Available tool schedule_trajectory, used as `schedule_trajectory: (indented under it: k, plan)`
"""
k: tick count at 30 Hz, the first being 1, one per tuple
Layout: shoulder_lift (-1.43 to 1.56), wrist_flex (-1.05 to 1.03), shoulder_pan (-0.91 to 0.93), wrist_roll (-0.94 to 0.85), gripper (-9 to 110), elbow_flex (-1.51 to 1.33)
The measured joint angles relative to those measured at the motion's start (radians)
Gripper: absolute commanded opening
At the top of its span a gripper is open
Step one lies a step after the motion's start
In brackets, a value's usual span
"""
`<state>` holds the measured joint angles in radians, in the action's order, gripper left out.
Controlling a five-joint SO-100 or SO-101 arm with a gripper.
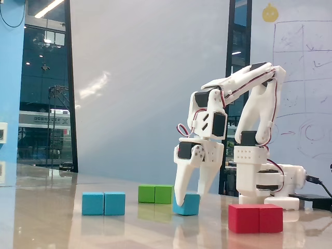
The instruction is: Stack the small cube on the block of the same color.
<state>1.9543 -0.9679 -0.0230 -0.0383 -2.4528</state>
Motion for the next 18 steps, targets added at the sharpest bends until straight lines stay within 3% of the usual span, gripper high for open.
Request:
schedule_trajectory:
  k: [7,18]
  plan:
    - [-0.002,-0.086,0.0,0.0,7,0.084]
    - [-0.014,-0.364,0.0,0.0,10,0.526]
